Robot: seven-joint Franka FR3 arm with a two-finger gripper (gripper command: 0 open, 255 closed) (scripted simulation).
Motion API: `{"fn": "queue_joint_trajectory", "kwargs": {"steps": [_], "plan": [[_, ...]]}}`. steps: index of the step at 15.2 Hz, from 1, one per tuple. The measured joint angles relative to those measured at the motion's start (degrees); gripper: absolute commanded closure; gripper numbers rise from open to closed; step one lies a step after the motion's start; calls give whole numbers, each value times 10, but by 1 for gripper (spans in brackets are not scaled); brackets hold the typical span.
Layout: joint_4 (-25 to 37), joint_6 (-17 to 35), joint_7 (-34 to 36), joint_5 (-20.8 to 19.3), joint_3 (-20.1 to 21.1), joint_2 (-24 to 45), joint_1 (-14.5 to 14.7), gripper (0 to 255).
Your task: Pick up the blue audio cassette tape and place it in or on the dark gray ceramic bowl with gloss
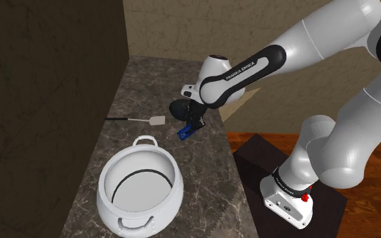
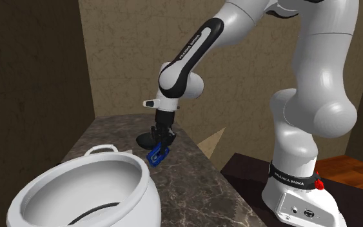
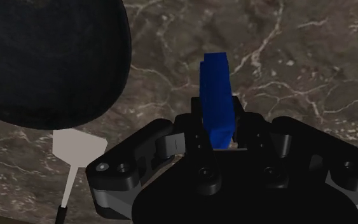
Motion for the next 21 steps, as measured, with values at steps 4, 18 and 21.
{"fn": "queue_joint_trajectory", "kwargs": {"steps": [4,18,21], "plan": [[8,-31,23,-26,1,-26,-5,255],[63,-138,56,-76,-3,-81,-25,255],[109,-156,18,-68,-26,-46,-35,255]]}}
